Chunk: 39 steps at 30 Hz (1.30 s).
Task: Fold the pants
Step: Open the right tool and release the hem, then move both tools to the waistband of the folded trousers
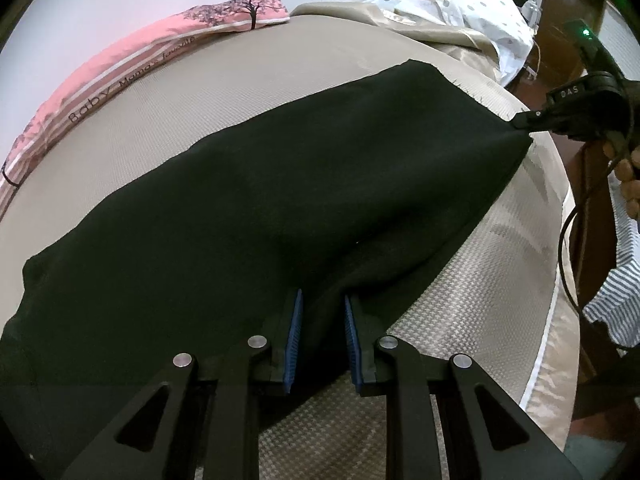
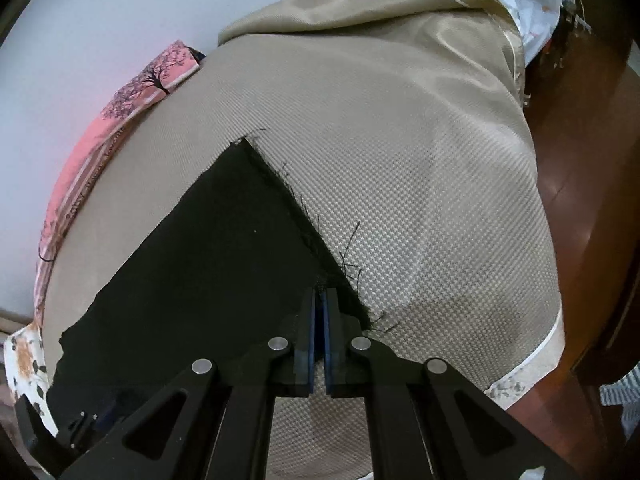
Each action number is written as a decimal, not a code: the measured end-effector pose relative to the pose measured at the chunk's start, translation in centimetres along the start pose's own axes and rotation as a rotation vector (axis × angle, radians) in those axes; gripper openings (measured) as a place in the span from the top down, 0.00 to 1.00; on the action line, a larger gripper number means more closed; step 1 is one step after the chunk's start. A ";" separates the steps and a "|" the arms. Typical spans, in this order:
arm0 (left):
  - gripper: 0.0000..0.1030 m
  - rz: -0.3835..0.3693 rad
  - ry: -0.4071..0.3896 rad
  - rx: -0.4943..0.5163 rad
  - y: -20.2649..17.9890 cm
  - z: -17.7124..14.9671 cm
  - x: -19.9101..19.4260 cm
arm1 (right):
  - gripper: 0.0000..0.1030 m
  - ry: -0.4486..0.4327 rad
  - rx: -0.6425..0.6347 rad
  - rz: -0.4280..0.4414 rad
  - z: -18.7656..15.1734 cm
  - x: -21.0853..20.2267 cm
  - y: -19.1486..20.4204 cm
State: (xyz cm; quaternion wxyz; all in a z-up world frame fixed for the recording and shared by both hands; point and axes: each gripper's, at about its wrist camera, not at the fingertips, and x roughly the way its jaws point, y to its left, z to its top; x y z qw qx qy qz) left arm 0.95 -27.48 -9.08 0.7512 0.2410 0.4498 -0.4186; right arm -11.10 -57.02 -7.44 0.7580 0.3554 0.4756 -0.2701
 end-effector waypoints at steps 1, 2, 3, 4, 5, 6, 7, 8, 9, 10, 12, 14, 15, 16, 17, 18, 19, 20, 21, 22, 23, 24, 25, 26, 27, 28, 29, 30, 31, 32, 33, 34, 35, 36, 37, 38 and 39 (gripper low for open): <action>0.80 -0.008 -0.002 0.008 -0.2 0.1 0.0 | 0.97 -0.006 -0.001 0.002 -0.1 -0.3 0.1; 0.81 -0.011 -0.003 0.018 -0.5 0.1 0.0 | 0.97 -0.008 0.001 0.000 -0.1 -0.4 0.0; 0.81 -0.010 -0.008 0.030 -0.8 0.0 0.0 | 0.97 -0.001 0.006 -0.010 -0.2 -0.1 -0.1; 0.81 -0.007 -0.010 0.040 -1.1 0.0 0.0 | 0.97 0.012 0.003 -0.023 -0.3 0.4 -0.1; 0.81 0.001 -0.013 0.054 -1.4 0.0 0.1 | 0.97 0.029 -0.009 -0.040 -0.3 1.2 -0.1; 0.81 -0.001 -0.019 0.058 -1.4 0.0 0.1 | 0.97 0.037 -0.015 -0.054 -0.4 1.9 0.0; 0.81 -0.009 -0.020 0.052 -1.3 0.0 0.1 | 0.97 0.035 -0.003 -0.055 -0.4 2.0 -0.1; 0.81 -0.019 -0.020 0.048 -1.1 0.0 0.0 | 0.94 0.034 0.011 -0.051 -0.2 2.1 -0.1; 0.81 -0.030 -0.018 0.046 -1.0 0.1 0.0 | 0.93 0.050 0.011 -0.049 0.0 2.1 -0.1; 0.80 -0.046 -0.014 0.043 -0.7 0.1 -0.1 | 0.91 0.062 0.013 -0.053 0.3 1.9 -0.1; 0.79 -0.093 -0.014 0.034 -0.3 0.1 -0.6 | 0.87 0.049 0.001 -0.059 0.8 1.3 0.0; 0.76 -0.160 -0.025 0.038 0.0 0.0 -1.6 | 0.84 0.035 -0.019 -0.067 1.6 0.6 0.4; 0.74 -0.182 -0.033 0.040 0.3 0.0 -2.2 | 0.83 0.014 -0.027 -0.074 2.0 0.1 0.8; 0.68 -0.202 -0.047 0.032 0.7 0.0 -2.9 | 0.83 -0.013 -0.039 -0.083 2.5 -0.4 1.3; 0.56 -0.213 -0.059 0.023 1.0 0.0 -3.4 | 0.83 -0.041 -0.061 -0.089 2.9 -0.9 2.0; 0.49 -0.223 -0.080 -0.007 1.9 0.1 -4.3 | 0.81 -0.063 -0.078 -0.084 3.2 -1.3 2.9; 0.39 -0.226 -0.103 -0.036 2.9 0.1 -5.1 | 0.79 -0.077 -0.089 -0.070 3.4 -1.5 3.8; 0.38 -0.227 -0.130 -0.058 3.8 0.2 -5.9 | 0.75 -0.081 -0.106 -0.049 3.6 -1.6 4.9; 0.38 -0.213 -0.158 -0.082 4.9 0.1 -6.6 | 0.73 -0.081 -0.126 -0.026 3.5 -1.6 6.1; 0.38 -0.187 -0.176 -0.103 5.9 -0.1 -7.1 | 0.72 -0.074 -0.152 -0.002 3.3 -1.3 7.4; 0.38 -0.134 -0.192 -0.131 7.5 -0.3 -7.6 | 0.72 -0.060 -0.192 0.025 3.0 -0.9 8.8; 0.38 -0.080 -0.202 -0.162 9.0 -0.6 -7.9 | 0.72 -0.039 -0.231 0.045 2.6 -0.4 10.4; 0.38 -0.031 -0.203 -0.199 10.6 -1.0 -8.0 | 0.72 -0.020 -0.266 0.071 2.2 0.1 11.7; 0.38 0.004 -0.201 -0.232 12.1 -1.4 -8.1 | 0.72 0.004 -0.313 0.107 1.7 0.7 13.4; 0.38 0.046 -0.197 -0.273 13.7 -1.9 -8.1 | 0.72 0.031 -0.356 0.131 1.2 1.4 15.1; 0.38 0.076 -0.193 -0.308 14.9 -2.4 -8.2 | 0.73 0.050 -0.389 0.154 0.7 2.0 16.8; 0.38 0.110 -0.188 -0.348 16.4 -3.1 -8.2 | 0.73 0.063 -0.412 0.178 0.2 2.5 18.0; 0.38 0.142 -0.183 -0.384 17.7 -3.8 -8.2 | 0.73 0.083 -0.440 0.204 -0.1 3.0 19.4; 0.38 0.165 -0.178 -0.417 18.8 -4.3 -8.2 | 0.73 0.109 -0.472 0.231 -0.5 3.7 21.3; 0.38 0.183 -0.176 -0.439 19.6 -4.8 -8.2 | 0.73 0.125 -0.491 0.255 -0.8 4.0 22.5; 0.38 0.213 -0.176 -0.461 20.4 -5.6 -8.2 | 0.73 0.149 -0.518 0.291 -1.2 4.5 24.3; 0.38 0.236 -0.173 -0.476 20.8 -6.4 -8.3 | 0.73 0.166 -0.543 0.318 -1.4 4.8 25.6; 0.38 0.255 -0.168 -0.490 21.5 -7.0 -8.2 | 0.73 0.188 -0.577 0.343 -1.9 5.2 27.3; 0.38 0.266 -0.166 -0.503 22.0 -7.5 -8.1 | 0.73 0.205 -0.613 0.360 -2.4 5.6 29.1; 0.38 0.272 -0.163 -0.525 22.6 -8.2 -8.1 | 0.73 0.217 -0.647 0.382 -2.8 5.9 30.8; 0.38 0.269 -0.161 -0.533 22.8 -8.6 -8.1 | 0.72 0.234 -0.672 0.403 -3.1 6.1 32.0; 0.38 0.269 -0.157 -0.539 23.0 -8.9 -8.1 | 0.73 0.261 -0.708 0.424 -3.8 6.4 33.7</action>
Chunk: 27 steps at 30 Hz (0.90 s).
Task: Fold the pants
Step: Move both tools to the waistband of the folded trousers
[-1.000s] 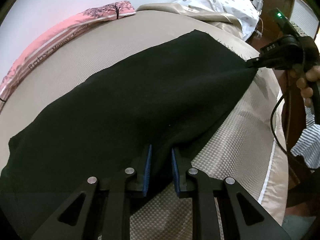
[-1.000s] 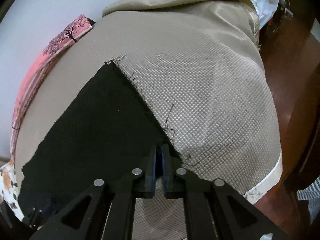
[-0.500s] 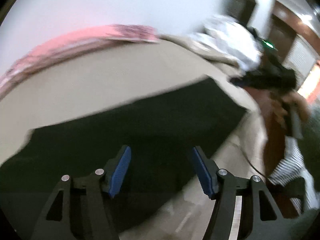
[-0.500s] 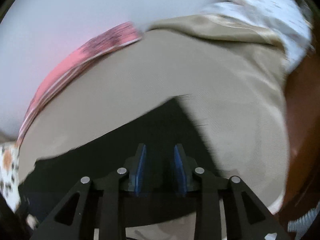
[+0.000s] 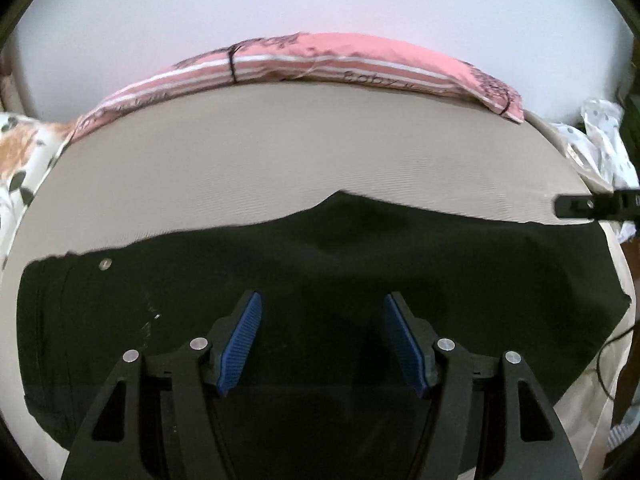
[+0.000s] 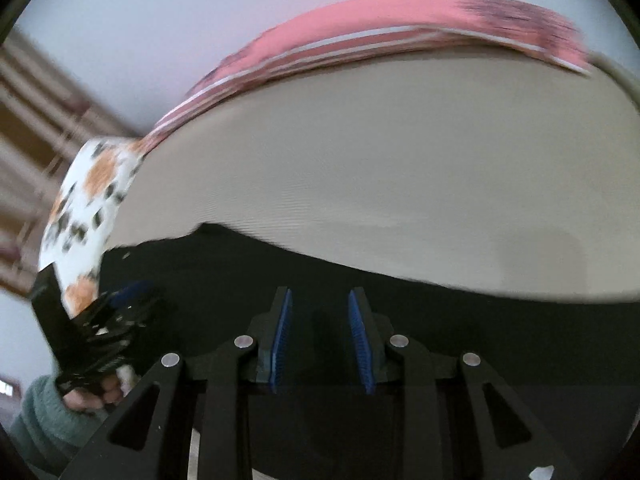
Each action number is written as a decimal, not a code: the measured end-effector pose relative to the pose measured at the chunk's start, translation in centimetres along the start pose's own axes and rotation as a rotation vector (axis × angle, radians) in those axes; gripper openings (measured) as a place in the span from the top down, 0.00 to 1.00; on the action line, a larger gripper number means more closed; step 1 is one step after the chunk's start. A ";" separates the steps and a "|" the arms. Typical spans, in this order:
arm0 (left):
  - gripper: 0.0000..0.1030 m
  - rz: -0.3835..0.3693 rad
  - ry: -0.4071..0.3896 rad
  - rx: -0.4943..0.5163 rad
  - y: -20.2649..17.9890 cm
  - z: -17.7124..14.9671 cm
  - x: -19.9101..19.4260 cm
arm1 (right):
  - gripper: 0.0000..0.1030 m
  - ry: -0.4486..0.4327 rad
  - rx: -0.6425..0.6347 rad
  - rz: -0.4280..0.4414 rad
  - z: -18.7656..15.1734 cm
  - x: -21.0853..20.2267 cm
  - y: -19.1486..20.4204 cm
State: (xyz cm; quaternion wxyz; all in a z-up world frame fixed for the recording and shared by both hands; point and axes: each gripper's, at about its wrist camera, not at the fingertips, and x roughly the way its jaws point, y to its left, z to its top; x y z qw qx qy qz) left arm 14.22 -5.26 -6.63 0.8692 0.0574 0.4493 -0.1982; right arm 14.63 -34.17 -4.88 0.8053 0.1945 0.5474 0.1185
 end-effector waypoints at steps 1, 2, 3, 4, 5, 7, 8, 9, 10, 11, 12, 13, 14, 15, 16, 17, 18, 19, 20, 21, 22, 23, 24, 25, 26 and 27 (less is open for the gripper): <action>0.38 0.010 0.003 -0.001 0.3 -0.2 0.1 | 0.72 0.016 -0.031 0.017 0.7 0.9 1.2; 0.38 0.018 0.007 0.002 0.7 -0.4 0.1 | 0.72 0.027 -0.064 0.038 1.5 1.9 2.4; 0.38 0.022 0.008 0.003 1.0 -0.6 0.2 | 0.72 0.049 -0.097 0.055 2.1 3.0 3.7; 0.38 0.024 0.010 0.002 1.5 -0.7 0.2 | 0.72 0.070 -0.124 0.064 2.6 4.1 4.9; 0.38 0.025 0.010 0.003 1.5 -0.7 0.3 | 0.72 0.092 -0.148 0.086 3.4 5.5 6.1; 0.38 0.023 0.003 0.007 1.9 -1.0 0.0 | 0.72 0.116 -0.150 0.154 4.8 7.4 7.3; 0.38 0.023 -0.002 0.013 2.2 -1.2 -0.2 | 0.72 0.146 -0.147 0.204 5.4 8.5 7.9; 0.38 0.021 -0.003 0.016 2.4 -1.3 -0.3 | 0.72 0.171 -0.149 0.226 6.0 9.7 8.5; 0.38 0.013 -0.004 0.016 2.4 -1.3 -0.3 | 0.72 0.180 -0.157 0.227 6.4 10.4 8.8; 0.38 0.004 -0.006 0.018 2.6 -1.4 -0.4 | 0.72 0.195 -0.176 0.227 6.8 11.4 9.3; 0.38 0.001 -0.005 0.019 2.8 -1.4 -0.4 | 0.72 0.219 -0.192 0.231 7.0 12.2 9.5; 0.38 -0.001 -0.003 0.018 3.0 -1.6 -0.4 | 0.72 0.240 -0.199 0.241 7.3 12.9 9.8; 0.38 -0.004 -0.002 0.018 3.1 -1.5 -0.4 | 0.72 0.259 -0.202 0.259 7.5 13.6 10.1; 0.38 -0.011 0.001 0.015 3.4 -1.6 -0.4 | 0.72 0.271 -0.205 0.271 7.6 14.2 10.3; 0.38 -0.018 0.006 0.010 3.6 -1.8 -0.3 | 0.72 0.285 -0.213 0.280 7.7 14.8 10.6; 0.38 -0.023 0.011 0.006 3.8 -1.9 -0.3 | 0.72 0.295 -0.220 0.292 7.7 15.2 10.9; 0.38 -0.030 0.016 0.000 4.1 -2.0 -0.2 | 0.72 0.316 -0.221 0.320 7.7 15.6 11.1; 0.38 -0.042 0.019 -0.008 4.4 -2.2 -0.1 | 0.71 0.352 -0.219 0.355 7.5 16.0 11.3; 0.38 -0.049 0.018 -0.009 4.6 -2.3 -0.1 | 0.74 0.352 -0.229 0.352 7.5 16.1 11.5; 0.38 -0.054 0.017 -0.006 4.7 -2.4 -0.1 | 0.90 0.313 -0.252 0.337 7.5 15.7 11.7; 0.38 -0.055 0.017 -0.001 4.7 -2.6 -0.1 | 0.89 0.293 -0.258 0.364 7.7 15.2 11.9; 0.38 -0.055 0.016 0.004 4.8 -2.6 -0.1 | 0.90 0.261 -0.252 0.362 7.9 14.8 12.0; 0.38 -0.053 0.016 0.009 4.7 -2.7 0.0 | 0.90 0.243 -0.256 0.353 8.0 14.7 12.1; 0.38 -0.052 0.013 0.017 4.7 -2.9 0.0 | 0.91 0.234 -0.255 0.341 8.1 14.7 12.1; 0.38 -0.047 0.010 0.024 4.6 -3.0 0.1 | 0.92 0.223 -0.252 0.313 8.1 15.1 12.2; 0.38 -0.040 0.006 0.033 4.4 -3.2 0.1 | 0.93 0.213 -0.249 0.273 8.1 15.8 12.2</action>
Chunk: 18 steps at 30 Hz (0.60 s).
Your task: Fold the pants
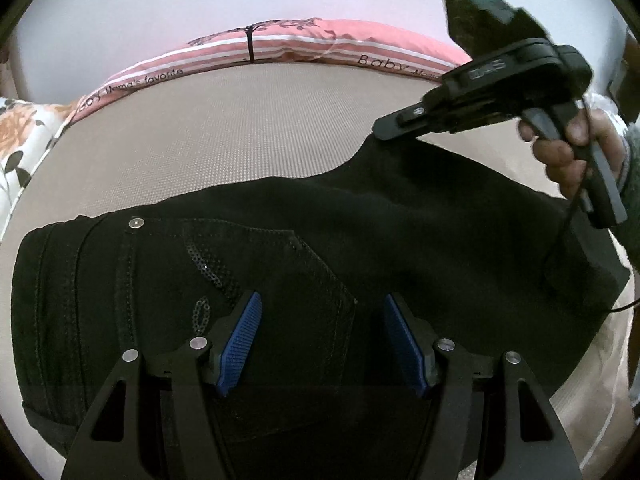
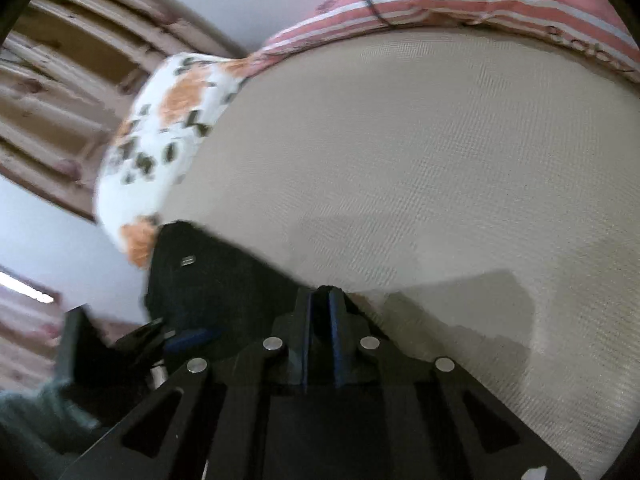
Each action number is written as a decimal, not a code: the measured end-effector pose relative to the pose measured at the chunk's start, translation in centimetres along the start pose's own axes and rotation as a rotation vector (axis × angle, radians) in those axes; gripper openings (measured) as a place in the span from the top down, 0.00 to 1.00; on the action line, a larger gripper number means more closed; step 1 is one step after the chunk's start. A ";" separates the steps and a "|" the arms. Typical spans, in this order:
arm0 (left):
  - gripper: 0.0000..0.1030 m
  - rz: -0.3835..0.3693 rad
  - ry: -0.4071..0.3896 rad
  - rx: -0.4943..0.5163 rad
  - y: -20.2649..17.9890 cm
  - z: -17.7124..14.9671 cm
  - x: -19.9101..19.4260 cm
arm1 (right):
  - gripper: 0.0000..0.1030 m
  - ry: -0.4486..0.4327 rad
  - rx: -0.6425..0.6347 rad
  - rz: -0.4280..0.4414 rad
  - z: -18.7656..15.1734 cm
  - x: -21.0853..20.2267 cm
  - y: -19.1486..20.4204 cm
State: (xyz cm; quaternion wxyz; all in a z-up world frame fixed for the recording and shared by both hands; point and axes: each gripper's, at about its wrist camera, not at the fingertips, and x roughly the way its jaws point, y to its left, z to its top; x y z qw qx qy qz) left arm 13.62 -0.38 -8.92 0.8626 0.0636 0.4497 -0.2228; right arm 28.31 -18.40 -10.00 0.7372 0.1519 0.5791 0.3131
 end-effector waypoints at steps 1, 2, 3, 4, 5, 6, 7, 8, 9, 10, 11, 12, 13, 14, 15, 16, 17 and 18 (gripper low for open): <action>0.38 0.008 -0.003 0.012 -0.2 -0.1 0.1 | 0.94 0.002 0.008 -0.026 0.1 0.5 -0.3; 0.38 0.015 -0.004 0.020 -0.3 -0.2 0.1 | 0.94 0.010 0.023 -0.050 0.2 1.4 -0.8; 0.38 0.025 -0.003 0.032 -0.5 -0.3 0.1 | 0.94 0.010 0.030 -0.045 0.2 1.6 -1.1; 0.38 0.031 0.000 0.038 -0.6 -0.3 0.1 | 0.94 0.002 0.040 -0.036 0.2 1.6 -1.2; 0.38 0.032 0.002 0.036 -0.6 -0.2 0.2 | 0.93 -0.003 0.049 -0.034 0.2 1.5 -1.2; 0.37 0.032 0.007 0.032 -0.6 -0.1 0.2 | 0.89 -0.003 0.060 -0.034 0.2 1.2 -1.2; 0.38 0.033 0.013 0.025 -0.6 0.1 0.1 | 0.85 0.002 0.078 -0.048 0.2 0.6 -1.3; 0.38 0.033 0.015 0.022 -0.7 0.5 -0.1 | 0.79 -0.005 0.102 -0.058 0.1 -0.3 -1.4; 0.38 0.029 0.005 0.023 -0.8 0.9 -0.5 | 0.79 -0.029 0.113 -0.071 -0.2 -1.4 -1.4; 0.38 0.020 -0.027 0.024 -1.2 1.7 -1.3 | 0.79 -0.064 0.101 -0.096 -0.7 -3.1 -1.2; 0.38 0.010 -0.053 0.031 -1.5 2.3 -1.9 | 0.79 -0.077 0.091 -0.104 -1.0 -4.3 -1.0; 0.37 -0.004 -0.075 0.045 -2.0 3.1 -2.4 | 0.79 -0.079 0.097 -0.127 -1.8 -6.0 -1.0; 0.37 -0.026 -0.092 0.063 -2.6 3.9 -2.7 | 0.79 -0.088 0.115 -0.152 -2.9 -7.8 -1.2; 0.37 -0.044 -0.100 0.077 -3.2 4.5 -2.7 | 0.79 -0.092 0.129 -0.174 -4.0 -9.5 -1.5; 0.37 -0.057 -0.105 0.089 -3.9 5.1 -2.6 | 0.79 -0.089 0.136 -0.200 -4.8 -10.6 -1.7; 0.37 -0.071 -0.106 0.099 -4.6 5.8 -2.2 | 0.79 -0.086 0.144 -0.236 -5.9 -11.8 -2.0; 0.37 -0.090 -0.098 0.109 -5.2 6.4 -1.5 | 0.79 -0.084 0.159 -0.269 -7.3 -13.0 -2.3; 0.37 -0.102 -0.089 0.114 -5.7 6.9 -0.9 | 0.79 -0.080 0.169 -0.296 -8.6 -13.9 -2.7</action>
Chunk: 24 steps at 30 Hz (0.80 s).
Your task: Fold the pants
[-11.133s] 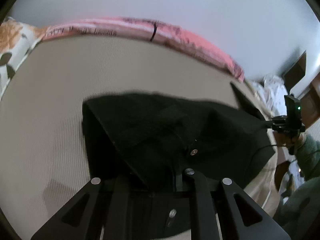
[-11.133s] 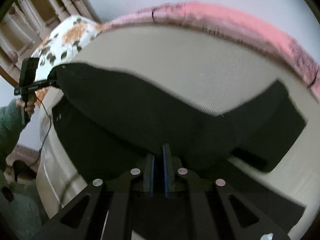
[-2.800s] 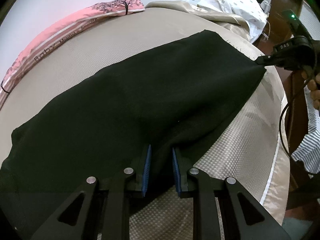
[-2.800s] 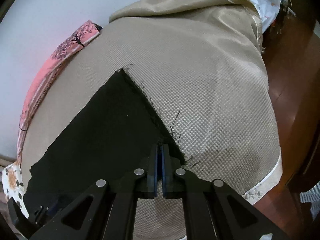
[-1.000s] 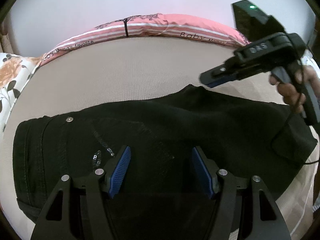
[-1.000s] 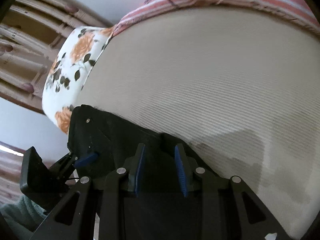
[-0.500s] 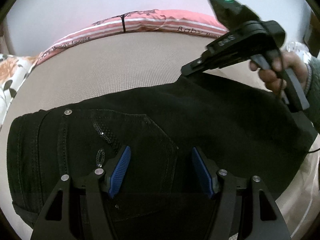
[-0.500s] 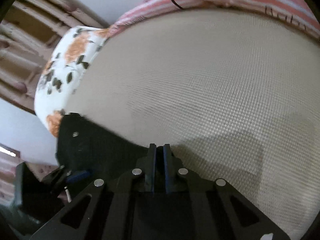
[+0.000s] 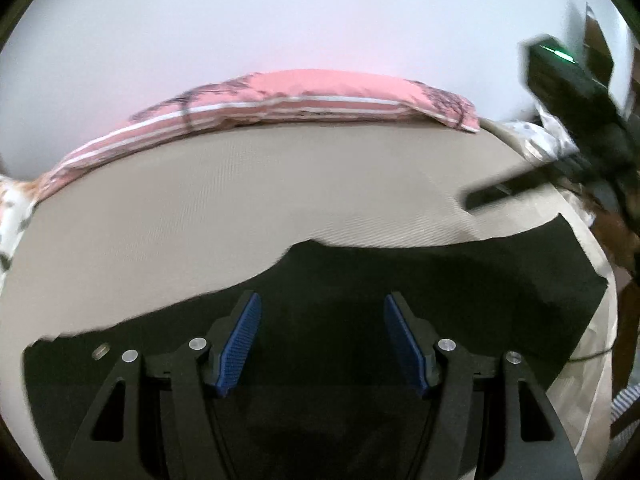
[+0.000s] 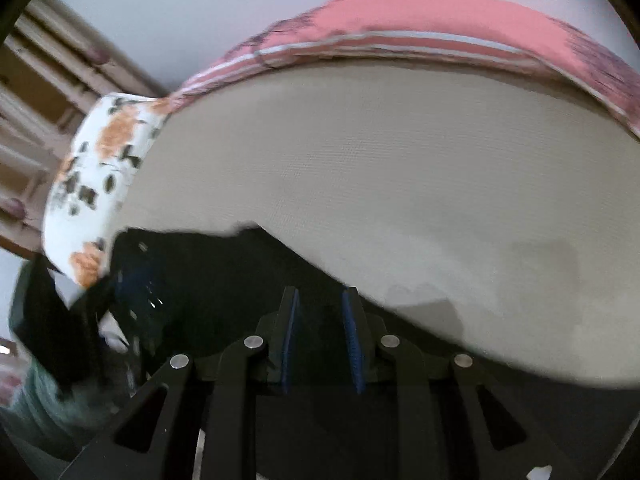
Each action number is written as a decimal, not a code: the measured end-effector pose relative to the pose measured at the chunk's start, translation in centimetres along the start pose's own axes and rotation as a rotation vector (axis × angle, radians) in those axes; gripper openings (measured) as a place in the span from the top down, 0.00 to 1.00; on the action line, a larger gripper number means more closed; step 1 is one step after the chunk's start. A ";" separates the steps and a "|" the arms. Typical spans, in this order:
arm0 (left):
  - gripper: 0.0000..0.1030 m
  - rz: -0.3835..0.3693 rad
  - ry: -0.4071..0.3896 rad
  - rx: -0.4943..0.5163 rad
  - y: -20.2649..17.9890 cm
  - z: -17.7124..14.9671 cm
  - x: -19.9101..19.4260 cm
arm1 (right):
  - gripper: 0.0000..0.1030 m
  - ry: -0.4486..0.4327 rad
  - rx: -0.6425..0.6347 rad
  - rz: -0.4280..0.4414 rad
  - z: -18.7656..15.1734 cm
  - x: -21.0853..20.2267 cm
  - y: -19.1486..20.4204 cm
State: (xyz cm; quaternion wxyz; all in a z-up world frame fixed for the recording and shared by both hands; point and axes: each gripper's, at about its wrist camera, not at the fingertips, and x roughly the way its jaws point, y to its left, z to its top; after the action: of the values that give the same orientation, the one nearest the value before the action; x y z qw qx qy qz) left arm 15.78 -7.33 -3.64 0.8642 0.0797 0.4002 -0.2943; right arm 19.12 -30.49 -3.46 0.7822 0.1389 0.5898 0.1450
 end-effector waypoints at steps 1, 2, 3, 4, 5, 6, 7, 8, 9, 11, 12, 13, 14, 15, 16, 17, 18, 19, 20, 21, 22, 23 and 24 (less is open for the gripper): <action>0.37 -0.027 0.013 0.000 -0.4 0.6 1.2 | 0.79 0.003 0.013 -0.048 -1.4 -0.8 -1.1; 0.37 -0.045 0.025 -0.006 -0.7 0.9 2.0 | 0.79 0.004 0.031 -0.083 -2.3 -1.2 -2.0; 0.37 -0.059 0.043 -0.018 -0.9 1.2 3.0 | 0.79 0.010 0.060 -0.112 -3.4 -1.4 -3.1; 0.37 -0.066 0.056 -0.026 -1.0 1.3 3.9 | 0.79 0.018 0.105 -0.135 -4.7 -1.5 -4.6; 0.37 -0.064 0.072 -0.037 -1.0 1.5 4.8 | 0.79 0.024 0.144 -0.161 -5.7 -1.6 -6.0; 0.37 -0.054 0.084 -0.045 -0.9 1.6 5.5 | 0.79 0.029 0.163 -0.184 -6.4 -1.6 -6.9; 0.37 -0.047 0.093 -0.048 -0.9 1.8 6.3 | 0.79 0.030 0.185 -0.204 -7.1 -1.7 -7.8; 0.37 -0.044 0.094 -0.049 -0.8 1.7 6.7 | 0.79 0.021 0.208 -0.214 -7.8 -1.9 -8.7; 0.37 -0.031 0.094 -0.047 -0.9 1.6 7.0 | 0.79 0.014 0.218 -0.228 -8.2 -1.9 -9.3; 0.37 0.004 0.086 -0.041 -0.7 1.9 7.4 | 0.79 -0.009 0.228 -0.285 -8.7 -1.6 -10.2; 0.37 0.009 0.094 -0.046 -0.5 2.1 7.9 | 0.79 -0.017 0.222 -0.300 -8.6 -1.2 -10.4; 0.37 0.012 0.102 -0.062 -0.2 2.1 8.2 | 0.79 -0.025 0.223 -0.318 -8.5 -0.8 -10.7; 0.37 0.017 0.123 -0.091 0.3 2.2 8.8 | 0.79 -0.041 0.226 -0.354 -8.4 -0.5 -10.9; 0.37 0.034 0.147 -0.107 0.7 2.1 9.2 | 0.80 -0.060 0.227 -0.384 -8.2 -0.2 -11.1; 0.37 0.050 0.141 -0.113 1.0 2.0 9.4 | 0.80 -0.088 0.221 -0.396 -8.1 0.0 -11.3; 0.37 0.061 0.129 -0.104 0.9 1.9 9.4 | 0.80 -0.108 0.216 -0.408 -8.0 0.0 -11.2; 0.37 0.068 0.127 -0.087 0.8 1.9 9.5 | 0.81 -0.123 0.224 -0.414 -8.0 -0.1 -11.3; 0.37 0.075 0.125 -0.076 0.7 1.8 9.4 | 0.81 -0.132 0.230 -0.412 -8.1 -0.1 -11.4; 0.37 0.081 0.128 -0.067 0.6 1.8 9.4 | 0.80 -0.138 0.233 -0.407 -8.1 -0.1 -11.5; 0.37 0.084 0.134 -0.067 0.6 1.9 9.5 | 0.80 -0.138 0.239 -0.396 -8.1 -0.2 -11.7; 0.37 0.086 0.138 -0.070 0.5 2.0 9.2 | 0.78 -0.139 0.248 -0.377 -8.2 -0.6 -11.8; 0.37 0.085 0.135 -0.067 0.4 2.0 8.9 | 0.77 -0.146 0.252 -0.360 -8.5 -1.1 -11.6; 0.37 0.086 0.131 -0.062 0.3 2.0 8.3 | 0.77 -0.154 0.251 -0.340 -8.7 -1.4 -11.0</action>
State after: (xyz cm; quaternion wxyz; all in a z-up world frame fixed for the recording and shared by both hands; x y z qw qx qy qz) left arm 21.42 -11.54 -8.52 0.8500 0.0892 0.4610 -0.2387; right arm 11.10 -40.78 -8.84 0.8145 0.1445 0.5568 -0.0746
